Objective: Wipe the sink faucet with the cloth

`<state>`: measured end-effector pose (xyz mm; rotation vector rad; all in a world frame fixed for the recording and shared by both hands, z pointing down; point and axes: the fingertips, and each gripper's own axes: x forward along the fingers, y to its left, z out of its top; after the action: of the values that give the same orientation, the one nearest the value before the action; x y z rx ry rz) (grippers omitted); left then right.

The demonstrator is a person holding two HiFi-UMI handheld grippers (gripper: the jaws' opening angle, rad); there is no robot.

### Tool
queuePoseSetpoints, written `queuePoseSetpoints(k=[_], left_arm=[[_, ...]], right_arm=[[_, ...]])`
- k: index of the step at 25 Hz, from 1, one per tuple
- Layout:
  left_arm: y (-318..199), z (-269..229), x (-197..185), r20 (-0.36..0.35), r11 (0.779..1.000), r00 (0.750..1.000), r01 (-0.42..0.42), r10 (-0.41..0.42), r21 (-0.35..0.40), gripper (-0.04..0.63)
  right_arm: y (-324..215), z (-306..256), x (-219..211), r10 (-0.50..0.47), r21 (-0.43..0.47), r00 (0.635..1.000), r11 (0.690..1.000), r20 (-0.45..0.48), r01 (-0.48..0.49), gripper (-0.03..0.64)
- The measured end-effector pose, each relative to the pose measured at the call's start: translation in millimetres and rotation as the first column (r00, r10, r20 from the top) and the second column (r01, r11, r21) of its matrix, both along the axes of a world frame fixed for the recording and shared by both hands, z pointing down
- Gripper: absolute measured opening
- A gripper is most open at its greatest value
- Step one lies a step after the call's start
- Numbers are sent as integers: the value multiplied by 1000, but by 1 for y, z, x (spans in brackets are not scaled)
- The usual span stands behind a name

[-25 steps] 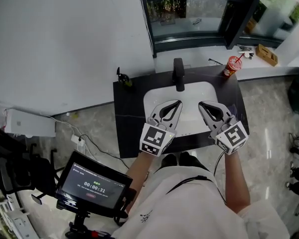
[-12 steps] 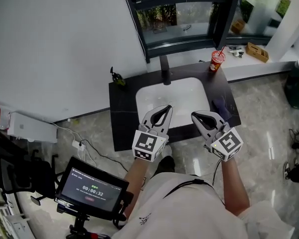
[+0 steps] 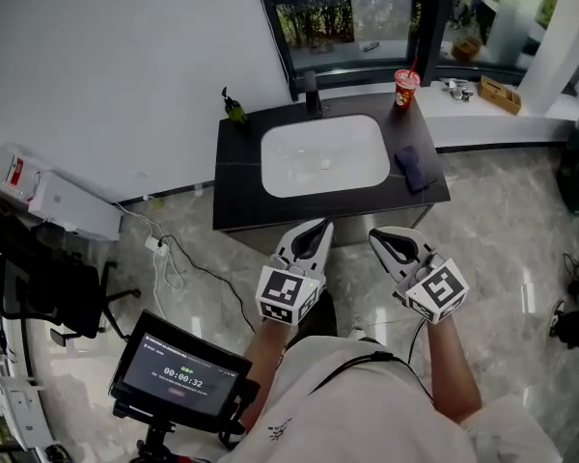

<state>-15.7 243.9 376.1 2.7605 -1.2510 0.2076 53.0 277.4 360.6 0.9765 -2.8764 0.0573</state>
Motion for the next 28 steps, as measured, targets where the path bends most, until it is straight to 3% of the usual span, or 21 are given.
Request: queuePoseSetpoints(k=[7, 14, 19, 28], left_arm=[[84, -41, -28, -7, 998, 999, 33, -32, 47, -5], [90, -56, -15, -18, 997, 1000, -4, 6, 76, -5], [107, -48, -5, -2, 996, 999, -48, 48, 75, -5], [127, -44, -37, 4, 996, 999, -48, 48, 70, -5]], right_arm=[[79, -44, -15, -6, 51, 1000, 999, 18, 6, 5], [89, -54, -10, 26, 64, 1000, 998, 15, -27, 5], [105, -36, 6, 74, 15, 997, 997, 38, -75, 5], [127, -30, -4, 106, 8, 994, 994, 17, -107, 5]])
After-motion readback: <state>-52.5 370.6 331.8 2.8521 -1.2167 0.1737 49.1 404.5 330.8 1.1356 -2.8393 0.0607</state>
